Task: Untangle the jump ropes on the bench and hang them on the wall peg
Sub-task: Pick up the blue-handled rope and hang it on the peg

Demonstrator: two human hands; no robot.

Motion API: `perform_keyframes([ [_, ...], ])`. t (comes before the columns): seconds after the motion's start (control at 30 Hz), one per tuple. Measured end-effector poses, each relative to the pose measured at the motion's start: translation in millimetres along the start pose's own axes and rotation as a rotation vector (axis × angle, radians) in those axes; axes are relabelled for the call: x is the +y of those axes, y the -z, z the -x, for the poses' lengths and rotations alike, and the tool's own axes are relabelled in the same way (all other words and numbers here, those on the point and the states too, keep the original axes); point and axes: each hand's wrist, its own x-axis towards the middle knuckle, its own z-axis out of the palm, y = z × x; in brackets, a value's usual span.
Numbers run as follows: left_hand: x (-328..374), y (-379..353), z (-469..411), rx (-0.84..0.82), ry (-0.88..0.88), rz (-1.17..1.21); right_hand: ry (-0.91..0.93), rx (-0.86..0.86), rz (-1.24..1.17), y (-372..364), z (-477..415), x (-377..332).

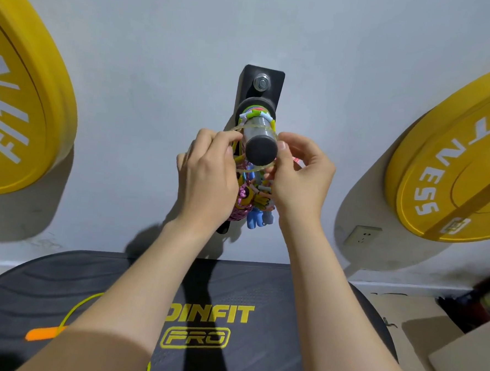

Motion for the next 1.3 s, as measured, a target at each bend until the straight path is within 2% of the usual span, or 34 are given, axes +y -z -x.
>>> perform_keyframes([
  [0.17, -13.9, 4.7, 1.1, -0.208, -0.035, 0.006, 0.093, -0.087, 0.114, 5.9, 2.0, 6.6],
  [0.27, -23.4, 5.4, 0.6, -0.271, 0.090, 0.020, 0.113, -0.036, 0.140, 4.4, -2.5, 4.0],
  [0.33, -26.8, 7.1, -1.6, -0.260, 0.169, 0.067, 0.049, -0.019, 0.048, 3.6, -5.7, 0.4],
  [0.47, -29.2, 8.9, -4.9, -0.160, 0.203, 0.120, -0.038, -0.053, -0.125, 0.6, 1.3, -5.2],
  [0.57, -29.8, 8.4, -1.9, -0.171, 0.097, 0.036, -0.070, -0.082, -0.160, -2.0, 4.9, -9.8],
  [0.7, -33.3, 6.7, 7.3, -0.216, -0.113, -0.186, -0.058, -0.214, -0.001, -7.3, 11.8, -10.9],
  [0.9, -39.4, 1.6, 13.9, -0.343, -0.201, -0.435, -0.203, -0.396, 0.029, -8.2, -1.8, -23.5],
  [1.0, -40.5, 2.1, 18.3, -0.406, -0.211, -0.422, -0.144, -0.434, 0.053, -7.7, 0.9, -25.2],
  [1.17, -43.1, 2.7, 19.9, -0.489, -0.216, -0.509, 0.295, -0.194, 0.292, -11.1, 16.2, -11.2],
  [1.3, -41.1, 3.0, 13.7, -0.502, -0.075, -0.481, 0.231, -0.303, 0.287, -15.6, 5.3, -16.1],
])
